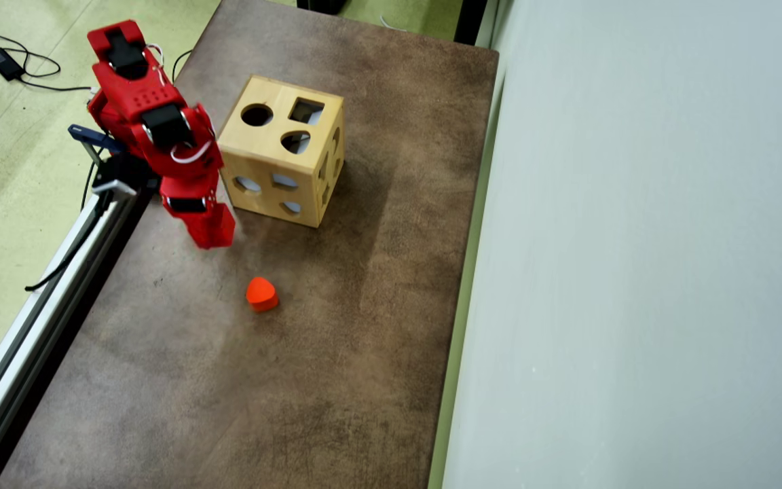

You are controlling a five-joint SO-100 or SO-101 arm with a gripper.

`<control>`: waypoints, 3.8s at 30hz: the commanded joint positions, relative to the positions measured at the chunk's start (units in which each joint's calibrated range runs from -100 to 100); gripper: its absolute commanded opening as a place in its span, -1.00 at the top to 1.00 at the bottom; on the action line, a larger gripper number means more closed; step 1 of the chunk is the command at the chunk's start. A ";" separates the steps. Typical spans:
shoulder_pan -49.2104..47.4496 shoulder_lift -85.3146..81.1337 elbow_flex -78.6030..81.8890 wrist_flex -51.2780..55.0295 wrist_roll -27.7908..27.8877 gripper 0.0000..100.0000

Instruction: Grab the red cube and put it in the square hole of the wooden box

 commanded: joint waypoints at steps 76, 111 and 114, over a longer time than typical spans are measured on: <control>-43.61 -3.02 3.71 0.09 13.77 0.96; -44.28 1.48 4.25 0.09 13.68 0.96; -44.35 2.25 4.25 0.17 13.68 0.96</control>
